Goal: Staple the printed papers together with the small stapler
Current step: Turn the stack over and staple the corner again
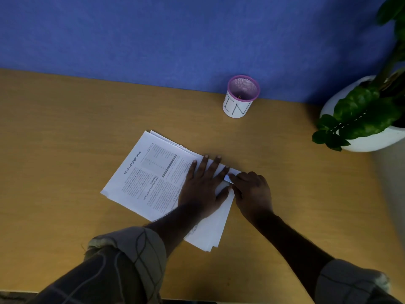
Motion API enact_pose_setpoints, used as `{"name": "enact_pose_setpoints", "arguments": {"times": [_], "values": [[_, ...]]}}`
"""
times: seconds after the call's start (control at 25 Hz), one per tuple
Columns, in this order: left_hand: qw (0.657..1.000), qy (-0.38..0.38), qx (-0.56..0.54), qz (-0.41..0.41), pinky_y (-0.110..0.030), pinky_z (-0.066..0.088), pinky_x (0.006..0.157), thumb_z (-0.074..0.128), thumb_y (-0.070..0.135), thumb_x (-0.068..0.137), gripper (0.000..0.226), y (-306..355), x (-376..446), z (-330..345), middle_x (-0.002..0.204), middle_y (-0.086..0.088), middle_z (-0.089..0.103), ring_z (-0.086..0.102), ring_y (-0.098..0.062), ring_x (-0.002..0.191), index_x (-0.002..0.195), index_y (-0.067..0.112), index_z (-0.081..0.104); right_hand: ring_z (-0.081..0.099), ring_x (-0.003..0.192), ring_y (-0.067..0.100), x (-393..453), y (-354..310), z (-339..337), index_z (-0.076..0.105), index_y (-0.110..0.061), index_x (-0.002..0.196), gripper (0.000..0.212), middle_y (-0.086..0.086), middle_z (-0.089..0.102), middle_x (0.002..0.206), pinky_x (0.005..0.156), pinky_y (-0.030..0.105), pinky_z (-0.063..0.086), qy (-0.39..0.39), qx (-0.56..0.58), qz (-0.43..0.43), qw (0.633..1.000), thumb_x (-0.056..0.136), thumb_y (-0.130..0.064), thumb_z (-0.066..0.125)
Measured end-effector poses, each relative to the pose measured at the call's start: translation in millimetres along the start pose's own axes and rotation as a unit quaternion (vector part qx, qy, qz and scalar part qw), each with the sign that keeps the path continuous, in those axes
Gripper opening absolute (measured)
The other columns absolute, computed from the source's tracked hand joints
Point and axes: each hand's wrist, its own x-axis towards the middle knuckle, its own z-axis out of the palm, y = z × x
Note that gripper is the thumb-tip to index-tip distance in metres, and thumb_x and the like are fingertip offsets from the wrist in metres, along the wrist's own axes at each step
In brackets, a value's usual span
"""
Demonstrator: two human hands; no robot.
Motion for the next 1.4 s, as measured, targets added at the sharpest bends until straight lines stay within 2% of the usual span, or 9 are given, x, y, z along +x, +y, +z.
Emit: {"name": "enact_pose_setpoints", "arguments": {"times": [0.32, 0.56, 0.8, 1.04, 1.28, 1.4], "values": [[1.000, -0.005, -0.011, -0.006, -0.050, 0.006, 0.127, 0.033, 0.066, 0.095, 0.064, -1, 0, -1, 0.168, 0.003, 0.022, 0.013, -0.027, 0.156, 0.151, 0.035, 0.034, 0.060, 0.076, 0.025, 4, 24, 5, 0.072, -0.012, 0.106, 0.031, 0.004, 0.071, 0.090, 0.067, 0.031, 0.036, 0.019, -0.026, -0.119, 0.992, 0.076, -0.006, 0.073], [1.000, -0.007, -0.014, -0.006, -0.051, 0.008, 0.126, 0.032, 0.067, 0.095, 0.065, -1, 1, -3, 0.168, 0.002, 0.022, 0.013, -0.027, 0.156, 0.151, 0.035, 0.035, 0.059, 0.077, 0.025, 4, 35, 9, 0.069, -0.014, 0.108, 0.033, 0.003, 0.070, 0.095, 0.069, 0.035, 0.038, 0.052, -0.042, -0.192, 0.979, 0.076, -0.005, 0.071], [1.000, -0.008, -0.016, -0.004, -0.052, 0.013, 0.125, 0.033, 0.066, 0.095, 0.064, -1, 1, -5, 0.167, 0.002, 0.024, 0.015, -0.028, 0.156, 0.150, 0.035, 0.038, 0.049, 0.091, 0.022, 2, 43, 14, 0.066, -0.013, 0.113, 0.029, 0.002, 0.070, 0.100, 0.077, 0.035, 0.034, 0.057, -0.081, -0.264, 0.959, 0.085, -0.009, 0.060], [1.000, -0.025, -0.005, -0.008, -0.053, 0.012, 0.125, 0.032, 0.066, 0.095, 0.065, -1, 1, -5, 0.168, 0.002, 0.021, 0.012, -0.028, 0.156, 0.152, 0.036, 0.035, 0.051, 0.096, 0.024, 7, 50, 14, 0.065, -0.008, 0.114, 0.031, 0.006, 0.070, 0.103, 0.077, 0.035, 0.036, 0.064, -0.085, -0.330, 0.938, 0.083, -0.007, 0.068], [1.000, -0.015, -0.005, -0.002, -0.052, 0.010, 0.126, 0.039, 0.062, 0.096, 0.062, -2, 1, -4, 0.168, 0.002, 0.022, 0.013, -0.028, 0.156, 0.151, 0.034, 0.038, 0.064, 0.087, 0.023, 20, 48, -1, 0.072, -0.005, 0.106, 0.020, 0.007, 0.071, 0.101, 0.069, 0.034, 0.042, 0.072, -0.093, -0.401, 0.908, 0.097, -0.005, 0.054], [1.000, -0.009, -0.010, -0.002, -0.052, 0.012, 0.125, 0.041, 0.062, 0.096, 0.061, -2, 1, -3, 0.167, 0.001, 0.024, 0.015, -0.029, 0.156, 0.151, 0.034, 0.040, 0.067, 0.085, 0.020, 24, 45, -7, 0.074, -0.006, 0.100, 0.015, 0.007, 0.073, 0.099, 0.069, 0.033, 0.044, 0.076, -0.106, -0.428, 0.894, 0.095, -0.004, 0.060]]}}
